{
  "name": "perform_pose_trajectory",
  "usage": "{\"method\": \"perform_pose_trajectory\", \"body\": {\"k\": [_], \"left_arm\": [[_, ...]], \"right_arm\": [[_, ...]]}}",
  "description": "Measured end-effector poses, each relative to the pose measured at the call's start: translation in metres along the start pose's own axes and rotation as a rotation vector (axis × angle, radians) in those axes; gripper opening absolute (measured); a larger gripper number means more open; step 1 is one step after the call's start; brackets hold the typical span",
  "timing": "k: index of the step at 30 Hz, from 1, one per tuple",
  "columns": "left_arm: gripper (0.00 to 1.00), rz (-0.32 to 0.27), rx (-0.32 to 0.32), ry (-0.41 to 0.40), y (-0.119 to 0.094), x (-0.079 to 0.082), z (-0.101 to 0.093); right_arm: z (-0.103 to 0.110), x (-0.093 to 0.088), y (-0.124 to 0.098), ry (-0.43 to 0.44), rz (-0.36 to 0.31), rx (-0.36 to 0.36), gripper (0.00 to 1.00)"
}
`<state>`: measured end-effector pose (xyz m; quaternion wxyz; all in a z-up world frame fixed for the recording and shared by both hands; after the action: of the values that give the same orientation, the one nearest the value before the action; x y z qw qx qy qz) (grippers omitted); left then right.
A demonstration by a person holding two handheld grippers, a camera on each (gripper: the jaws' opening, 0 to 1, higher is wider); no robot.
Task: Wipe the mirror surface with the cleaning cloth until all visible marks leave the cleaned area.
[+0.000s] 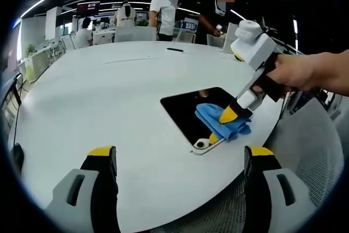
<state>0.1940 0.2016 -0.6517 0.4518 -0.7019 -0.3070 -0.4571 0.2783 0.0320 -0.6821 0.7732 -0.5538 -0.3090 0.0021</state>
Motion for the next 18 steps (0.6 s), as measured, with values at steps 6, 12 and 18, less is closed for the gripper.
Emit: {"method": "perform_pose_trajectory", "body": {"k": [6,12,18], "left_arm": [[0.96,0.001,-0.002,-0.001,0.0001,-0.0003,0.0000],[0.96,-0.003,0.000,-0.001,0.0001,0.0001,0.0002],[0.96,-0.002,-0.002,-0.001,0.0003,0.0003,-0.0002]], "right_arm": [[0.0045,0.0009,0.0000,-0.011,0.001,0.006,0.00],[0.0066,0.0026,0.0023,-0.018,0.006,0.010,0.00],[0.0092,0.0034,0.0029,-0.026,0.005,0.012,0.00]]}}
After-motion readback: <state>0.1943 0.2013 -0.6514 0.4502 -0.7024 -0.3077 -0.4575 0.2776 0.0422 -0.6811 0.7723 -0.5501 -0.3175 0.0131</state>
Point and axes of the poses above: the point that each gripper's makers call its tool centre point, and the gripper's own axes: y roughly forward along the fingers, z roughly to its left, x roughly out of its top, the point moved 6 cm from there along -y, roughly backward along the fingers, and after that the axes turned 11 degrees about -z, right-handed, at the moved point
